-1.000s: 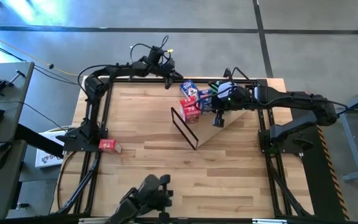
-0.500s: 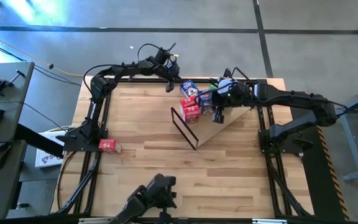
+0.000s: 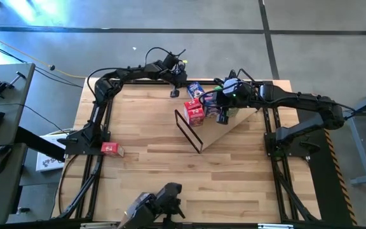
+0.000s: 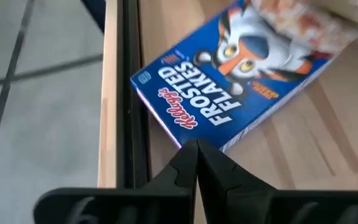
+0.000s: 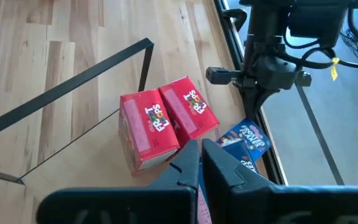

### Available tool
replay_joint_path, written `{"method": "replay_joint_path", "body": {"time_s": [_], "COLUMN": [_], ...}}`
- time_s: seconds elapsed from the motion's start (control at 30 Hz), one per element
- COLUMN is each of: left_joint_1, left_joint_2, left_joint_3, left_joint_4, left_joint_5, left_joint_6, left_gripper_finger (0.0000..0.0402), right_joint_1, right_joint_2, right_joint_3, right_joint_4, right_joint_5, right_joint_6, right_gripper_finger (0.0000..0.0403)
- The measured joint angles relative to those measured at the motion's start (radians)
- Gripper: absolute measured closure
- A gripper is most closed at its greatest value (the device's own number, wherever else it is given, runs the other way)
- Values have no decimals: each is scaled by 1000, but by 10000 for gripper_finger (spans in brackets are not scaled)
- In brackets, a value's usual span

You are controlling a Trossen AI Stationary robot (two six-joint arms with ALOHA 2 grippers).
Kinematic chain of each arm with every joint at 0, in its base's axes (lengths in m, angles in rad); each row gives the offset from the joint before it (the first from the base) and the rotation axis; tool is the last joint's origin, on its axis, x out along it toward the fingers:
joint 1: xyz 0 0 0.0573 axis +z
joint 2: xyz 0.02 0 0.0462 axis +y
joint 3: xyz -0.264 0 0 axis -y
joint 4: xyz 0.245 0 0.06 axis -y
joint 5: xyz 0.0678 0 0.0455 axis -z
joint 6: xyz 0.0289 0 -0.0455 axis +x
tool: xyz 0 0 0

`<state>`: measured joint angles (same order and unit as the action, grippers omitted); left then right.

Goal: Stack cereal on shelf
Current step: Put the blue cereal box on the shelf aligned with the other blue boxes

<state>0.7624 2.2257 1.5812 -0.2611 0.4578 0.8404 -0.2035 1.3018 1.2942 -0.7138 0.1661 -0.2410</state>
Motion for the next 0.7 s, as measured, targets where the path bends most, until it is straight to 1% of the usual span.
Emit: {"method": "replay_joint_path", "body": {"time_s": [0.07, 0.17, 0.23, 0.3, 0.4, 0.5, 0.6, 0.63, 0.7], "left_joint_1": [1, 14, 26, 38, 66, 113, 155, 164, 172], "left_joint_2": [-4, -3, 10, -3, -27, -73, -136, -150, -170], "left_joint_3": [19, 17, 6, 10, -9, -62, -118, -139, -177], "left_joint_4": [-67, -143, -206, -233, -307, -289, -194, -176, -121], "left_joint_5": [-51, -87, -86, -120, -130, -81, -20, 7, 101], "left_joint_6": [13, 8, 3, 1, -12, -31, -68, -84, -118], "left_gripper_finger": [401, 401, 402, 401, 401, 401, 401, 401, 401], "right_joint_1": [0, 0, 0, 0, 0, 0, 0, 0, 0], "right_joint_2": [0, 0, 0, 0, 0, 0, 1, 0, 1], "right_joint_3": [0, 0, 0, 0, 0, 0, 0, 0, 0], "right_joint_4": [0, -1, -1, -2, -5, -8, -8, -8, -8], "right_joint_5": [0, 0, 0, 0, -2, -9, -13, -13, -14], "right_joint_6": [0, -4, -14, -22, -26, -27, -30, -30, -38], "right_gripper_finger": [403, 403, 403, 403, 403, 403, 403, 403, 403]}}
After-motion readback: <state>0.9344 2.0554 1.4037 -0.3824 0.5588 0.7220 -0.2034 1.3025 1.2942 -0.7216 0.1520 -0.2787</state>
